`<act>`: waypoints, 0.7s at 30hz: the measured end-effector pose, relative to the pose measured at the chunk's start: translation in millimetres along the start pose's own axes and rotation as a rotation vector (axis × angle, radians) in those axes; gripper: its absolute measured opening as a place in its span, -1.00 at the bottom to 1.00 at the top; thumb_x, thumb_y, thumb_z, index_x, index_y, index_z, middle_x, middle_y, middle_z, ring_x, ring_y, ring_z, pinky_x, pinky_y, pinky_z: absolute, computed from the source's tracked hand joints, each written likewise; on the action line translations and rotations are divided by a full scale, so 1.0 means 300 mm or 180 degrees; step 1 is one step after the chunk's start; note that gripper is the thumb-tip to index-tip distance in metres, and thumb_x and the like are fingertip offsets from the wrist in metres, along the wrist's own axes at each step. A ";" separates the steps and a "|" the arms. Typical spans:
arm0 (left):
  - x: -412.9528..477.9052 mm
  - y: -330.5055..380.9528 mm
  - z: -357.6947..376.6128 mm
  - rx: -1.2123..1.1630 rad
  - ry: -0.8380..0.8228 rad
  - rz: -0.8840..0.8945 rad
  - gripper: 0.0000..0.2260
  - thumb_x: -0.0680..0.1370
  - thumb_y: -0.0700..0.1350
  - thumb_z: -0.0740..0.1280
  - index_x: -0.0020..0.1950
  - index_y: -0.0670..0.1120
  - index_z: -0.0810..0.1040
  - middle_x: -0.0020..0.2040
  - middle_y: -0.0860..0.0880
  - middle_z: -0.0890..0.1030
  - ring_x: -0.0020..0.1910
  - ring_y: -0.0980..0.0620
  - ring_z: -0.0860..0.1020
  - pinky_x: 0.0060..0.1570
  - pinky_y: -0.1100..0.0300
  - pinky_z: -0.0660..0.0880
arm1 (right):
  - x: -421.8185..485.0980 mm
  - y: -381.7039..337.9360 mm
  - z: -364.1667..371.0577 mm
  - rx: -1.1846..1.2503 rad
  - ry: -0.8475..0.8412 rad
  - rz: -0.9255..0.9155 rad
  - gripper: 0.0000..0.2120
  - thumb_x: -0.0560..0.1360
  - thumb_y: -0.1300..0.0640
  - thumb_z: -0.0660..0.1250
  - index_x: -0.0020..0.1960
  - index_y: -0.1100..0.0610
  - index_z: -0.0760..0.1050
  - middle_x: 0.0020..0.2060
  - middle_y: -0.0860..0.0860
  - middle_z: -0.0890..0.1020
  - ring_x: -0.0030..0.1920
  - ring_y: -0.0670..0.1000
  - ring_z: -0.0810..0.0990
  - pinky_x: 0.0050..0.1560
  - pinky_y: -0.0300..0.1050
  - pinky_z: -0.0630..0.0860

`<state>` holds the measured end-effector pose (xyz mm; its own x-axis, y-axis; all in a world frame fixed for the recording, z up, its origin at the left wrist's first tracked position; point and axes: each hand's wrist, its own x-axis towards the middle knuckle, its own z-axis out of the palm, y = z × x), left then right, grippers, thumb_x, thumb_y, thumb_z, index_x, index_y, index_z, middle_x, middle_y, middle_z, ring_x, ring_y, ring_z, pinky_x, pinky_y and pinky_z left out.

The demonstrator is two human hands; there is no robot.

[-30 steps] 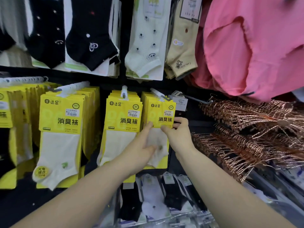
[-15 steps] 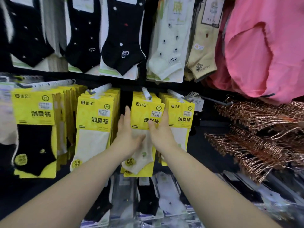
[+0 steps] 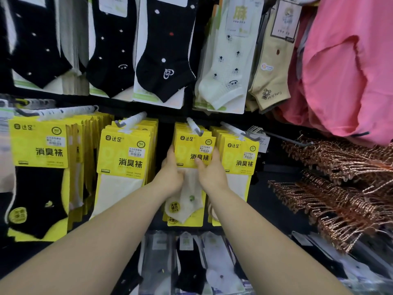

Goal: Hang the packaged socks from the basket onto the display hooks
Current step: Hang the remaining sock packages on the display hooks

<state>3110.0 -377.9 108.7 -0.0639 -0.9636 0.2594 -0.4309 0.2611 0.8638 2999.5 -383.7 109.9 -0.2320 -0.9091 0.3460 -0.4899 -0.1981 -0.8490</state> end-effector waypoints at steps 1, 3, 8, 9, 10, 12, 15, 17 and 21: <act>-0.011 -0.002 -0.005 0.0011 -0.0009 0.0027 -0.33 0.58 -0.27 0.19 0.57 -0.02 -0.12 0.48 -0.13 0.24 0.39 -0.10 0.33 0.40 -0.05 0.27 | -0.011 0.007 -0.007 0.0011 -0.0005 -0.0026 -0.49 0.60 0.08 0.21 0.49 0.04 0.13 0.30 -0.01 0.49 0.27 0.10 0.48 0.12 -0.11 0.37; -0.043 -0.006 -0.014 0.0096 0.0021 0.0027 -0.32 0.59 -0.24 0.20 0.57 0.00 -0.14 0.50 -0.13 0.21 0.42 -0.10 0.30 0.41 0.01 0.25 | -0.042 0.020 -0.025 0.0048 -0.0069 0.0005 -0.49 0.59 0.08 0.23 0.48 0.07 0.16 0.29 0.00 0.50 0.26 0.09 0.49 0.12 -0.12 0.38; -0.206 -0.023 -0.059 0.0258 -0.0130 -0.0219 -0.31 0.60 -0.13 0.26 0.57 -0.04 -0.12 0.57 -0.05 0.07 0.52 -0.06 0.15 0.41 0.09 0.17 | -0.152 0.027 -0.083 0.0146 -0.0248 0.0260 -0.34 0.55 0.10 0.31 0.51 0.16 0.04 0.43 0.11 0.33 0.37 0.13 0.38 0.31 0.01 0.38; -0.248 -0.026 -0.077 0.0263 -0.0179 -0.0227 -0.33 0.60 -0.12 0.26 0.57 -0.04 -0.09 0.57 -0.05 0.09 0.52 -0.05 0.15 0.41 0.10 0.17 | -0.179 0.021 -0.094 0.0160 -0.0289 0.0280 -0.35 0.54 0.10 0.32 0.50 0.16 0.06 0.41 0.13 0.35 0.32 0.13 0.42 0.25 0.00 0.41; -0.290 -0.026 -0.098 0.0288 -0.0198 -0.0241 -0.35 0.60 -0.12 0.26 0.57 -0.04 -0.05 0.56 -0.05 0.12 0.51 -0.04 0.16 0.40 0.13 0.18 | -0.208 0.012 -0.104 0.0164 -0.0348 0.0291 -0.38 0.53 0.10 0.33 0.47 0.17 0.10 0.37 0.14 0.39 0.23 0.10 0.46 0.15 -0.04 0.44; -0.368 -0.024 -0.148 0.0376 -0.0151 -0.0292 -0.40 0.60 -0.12 0.25 0.56 -0.04 0.01 0.55 -0.06 0.17 0.50 -0.04 0.19 0.34 0.18 0.21 | -0.264 -0.011 -0.117 0.0161 -0.0543 0.0330 -0.43 0.53 0.09 0.33 0.43 0.18 0.16 0.32 0.15 0.42 0.13 0.08 0.47 0.03 -0.12 0.39; -0.449 -0.018 -0.231 0.0396 0.0021 -0.0341 -0.45 0.61 -0.10 0.24 0.54 -0.03 0.08 0.53 -0.05 0.21 0.49 -0.06 0.21 0.31 0.08 0.28 | -0.335 -0.059 -0.117 0.0113 -0.0942 0.0297 -0.45 0.54 0.02 0.32 0.43 0.14 0.19 0.35 0.16 0.38 0.18 0.11 0.46 0.09 -0.09 0.38; -0.473 -0.023 -0.289 0.0306 0.0137 -0.0382 -0.47 0.61 -0.11 0.24 0.54 -0.01 0.11 0.52 -0.05 0.23 0.48 -0.07 0.23 0.26 0.05 0.30 | -0.380 -0.102 -0.109 0.0116 -0.1156 0.0280 -0.48 0.55 -0.01 0.28 0.43 0.11 0.19 0.33 0.15 0.42 0.09 0.06 0.47 0.04 -0.09 0.35; -0.474 -0.068 -0.376 0.0177 0.0283 -0.0396 -0.42 0.60 -0.13 0.26 0.55 0.07 0.07 0.53 -0.04 0.21 0.48 -0.08 0.22 0.21 0.10 0.30 | -0.415 -0.163 -0.058 0.0040 -0.1459 0.0171 -0.51 0.59 -0.03 0.19 0.46 0.05 0.15 0.22 0.22 0.54 0.16 0.11 0.53 0.06 0.03 0.47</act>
<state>3229.5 -239.9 102.8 0.0720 -0.9789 0.1912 -0.4799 0.1341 0.8670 3037.8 -254.5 115.3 0.1403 -0.9859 0.0915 -0.4765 -0.1482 -0.8666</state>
